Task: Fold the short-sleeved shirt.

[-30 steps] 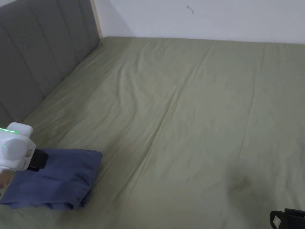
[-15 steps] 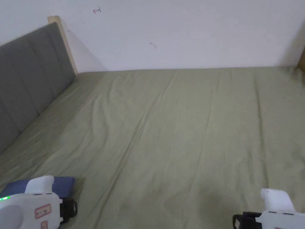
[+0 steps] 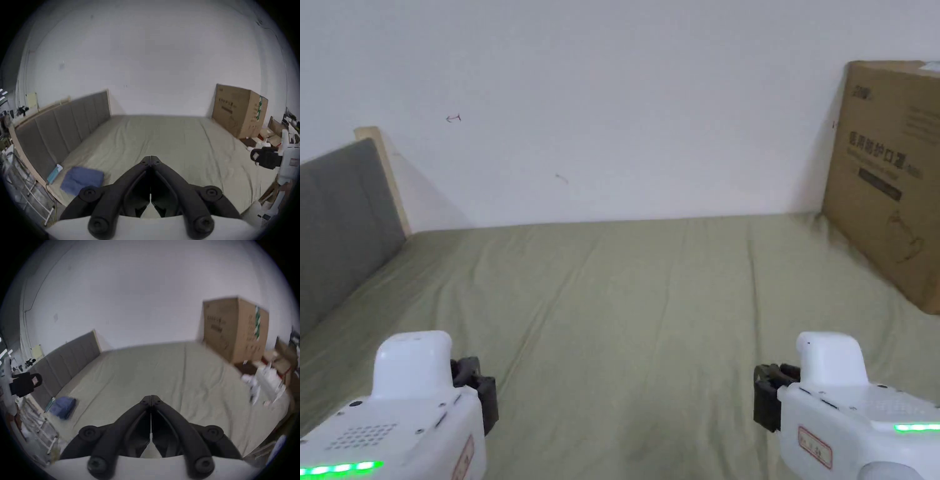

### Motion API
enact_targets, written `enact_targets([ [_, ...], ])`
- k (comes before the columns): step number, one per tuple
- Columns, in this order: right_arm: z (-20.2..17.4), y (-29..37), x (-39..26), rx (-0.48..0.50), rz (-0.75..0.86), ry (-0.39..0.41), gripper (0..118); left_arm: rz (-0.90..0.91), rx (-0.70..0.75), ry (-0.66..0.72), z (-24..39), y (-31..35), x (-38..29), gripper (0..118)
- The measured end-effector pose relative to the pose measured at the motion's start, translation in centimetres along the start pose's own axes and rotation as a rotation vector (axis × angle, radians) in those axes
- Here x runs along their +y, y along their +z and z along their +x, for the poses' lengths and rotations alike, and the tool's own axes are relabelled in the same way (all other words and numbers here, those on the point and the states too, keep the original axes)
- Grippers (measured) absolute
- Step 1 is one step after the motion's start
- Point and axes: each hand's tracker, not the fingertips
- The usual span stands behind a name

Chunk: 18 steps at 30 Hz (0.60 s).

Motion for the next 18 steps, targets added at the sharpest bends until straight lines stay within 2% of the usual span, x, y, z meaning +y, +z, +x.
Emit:
enact_targets([
  [6,-3.6,5.8,5.1,-0.073,0.250,0.127,0,0.150,0.000,0.017,2.4,2.9,3.6,0],
  [7,-2.6,4.8,5.0,-0.082,0.282,0.134,0,0.175,0.011,0.009,2.8,3.4,3.9,0],
  [12,-3.1,6.7,5.8,-0.061,0.350,0.103,0,0.231,0.003,-0.045,4.0,5.1,4.6,0],
  [18,-3.2,6.5,5.5,-0.125,0.362,0.136,0,0.227,-0.001,-0.072,4.3,5.2,4.3,0],
])
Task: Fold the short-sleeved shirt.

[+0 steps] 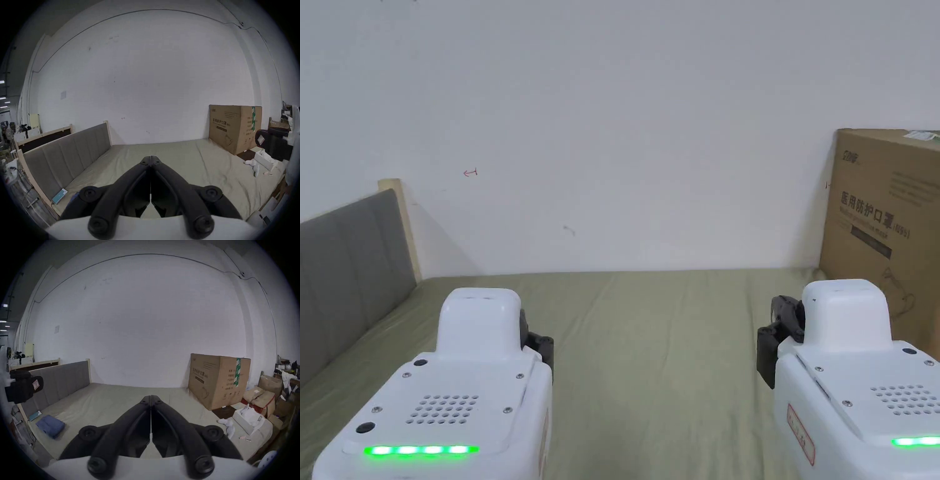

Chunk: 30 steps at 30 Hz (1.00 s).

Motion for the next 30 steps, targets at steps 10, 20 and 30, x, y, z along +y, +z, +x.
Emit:
enact_targets([
  [10,0.4,-0.7,-2.7,-0.042,-0.079,-0.036,67,-0.036,-0.011,0.016,0.3,-0.8,-1.2,111],
  [20,0.9,-1.6,-3.3,-0.080,-0.082,-0.033,117,-0.077,-0.043,0.096,0.2,-2.4,-2.1,114],
  [30,0.6,-1.7,-3.5,-0.078,-0.091,-0.012,117,-0.061,0.015,0.064,0.8,-2.7,-3.3,114],
])
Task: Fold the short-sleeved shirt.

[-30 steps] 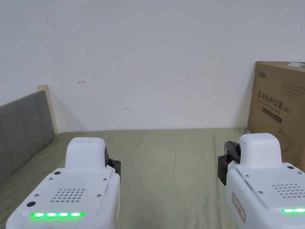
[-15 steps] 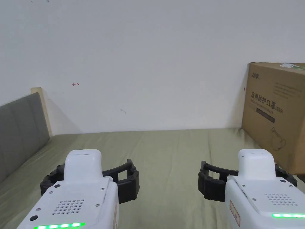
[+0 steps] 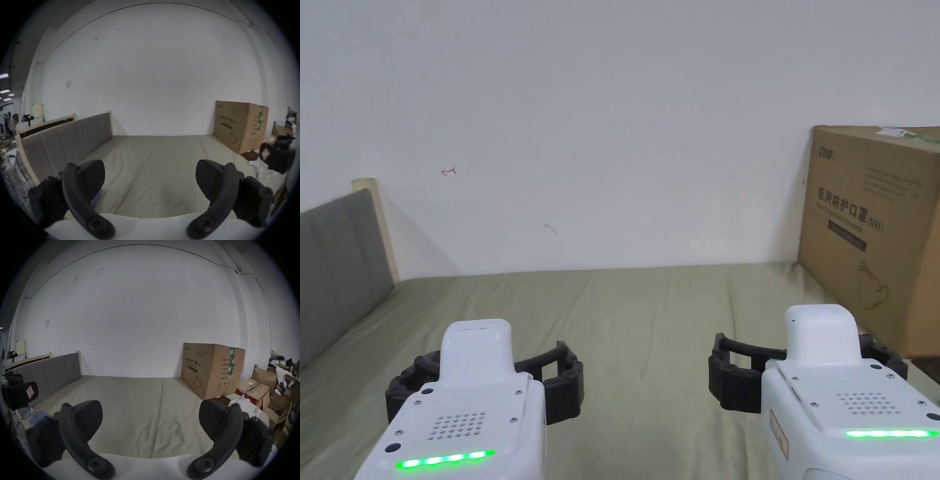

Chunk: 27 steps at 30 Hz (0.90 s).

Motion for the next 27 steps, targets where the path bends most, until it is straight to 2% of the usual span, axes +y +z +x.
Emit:
enact_targets([
  [3,-0.2,0.2,0.1,-0.011,-0.012,-0.018,117,-0.012,-0.019,0.016,-0.2,0.3,0.5,114],
  [6,-0.1,0.3,0.1,0.007,-0.001,-0.032,117,-0.014,0.041,0.005,0.4,1.0,1.2,115],
  [9,-0.2,0.2,0.1,0.007,-0.003,-0.024,117,0.014,0.003,0.027,0.1,1.4,1.4,117],
  [21,-0.4,0.2,-0.5,0.013,-0.021,-0.016,117,-0.045,-0.033,-0.060,1.1,0.9,0.6,117],
  [27,-0.3,0.2,-0.5,0.013,-0.023,-0.018,117,-0.019,-0.040,-0.061,0.9,0.9,0.3,109],
])
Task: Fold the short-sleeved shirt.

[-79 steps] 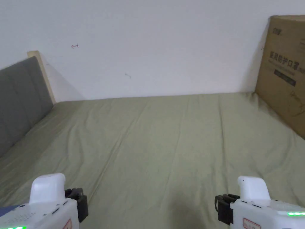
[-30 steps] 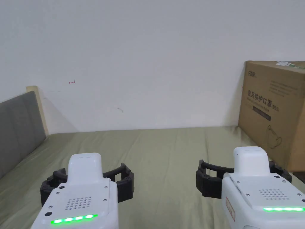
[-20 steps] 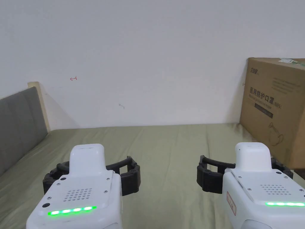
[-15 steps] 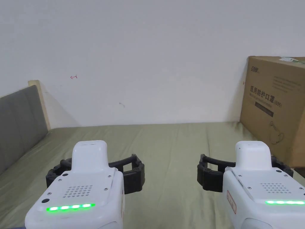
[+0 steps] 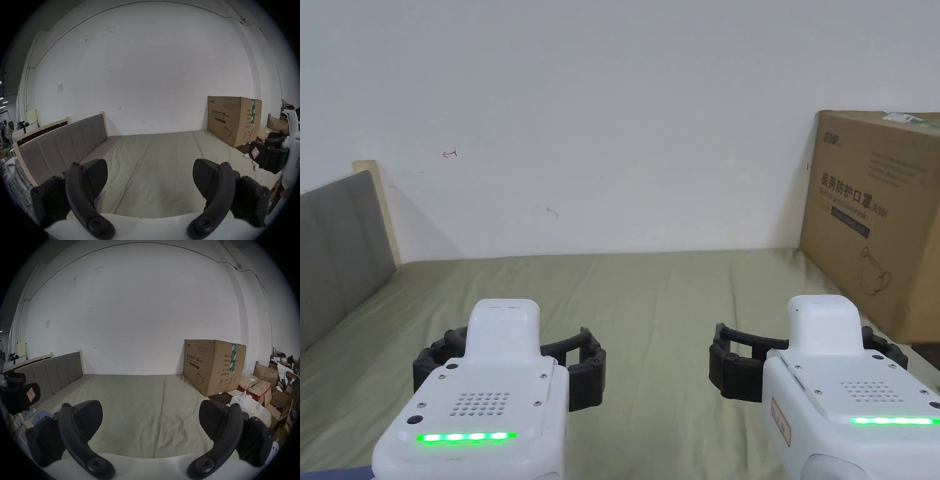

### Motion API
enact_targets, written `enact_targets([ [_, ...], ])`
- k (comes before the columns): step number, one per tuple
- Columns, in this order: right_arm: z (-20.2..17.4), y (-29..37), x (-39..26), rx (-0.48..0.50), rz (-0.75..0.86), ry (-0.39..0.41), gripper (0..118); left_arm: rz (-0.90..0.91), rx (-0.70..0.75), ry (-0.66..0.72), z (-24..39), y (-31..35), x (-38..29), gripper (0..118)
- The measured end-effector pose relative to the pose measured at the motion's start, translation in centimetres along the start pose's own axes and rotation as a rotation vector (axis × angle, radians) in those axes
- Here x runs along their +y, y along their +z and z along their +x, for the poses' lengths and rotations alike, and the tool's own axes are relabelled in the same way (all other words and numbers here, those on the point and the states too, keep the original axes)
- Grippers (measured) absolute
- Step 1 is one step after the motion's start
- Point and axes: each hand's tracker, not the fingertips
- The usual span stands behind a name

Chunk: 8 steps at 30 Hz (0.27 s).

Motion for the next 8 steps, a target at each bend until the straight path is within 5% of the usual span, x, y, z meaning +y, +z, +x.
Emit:
enact_targets([
  [8,0.11,-0.11,-0.17,0.001,-0.009,-0.008,117,-0.009,-0.027,-0.006,-0.21,-0.18,0.10,112],
])
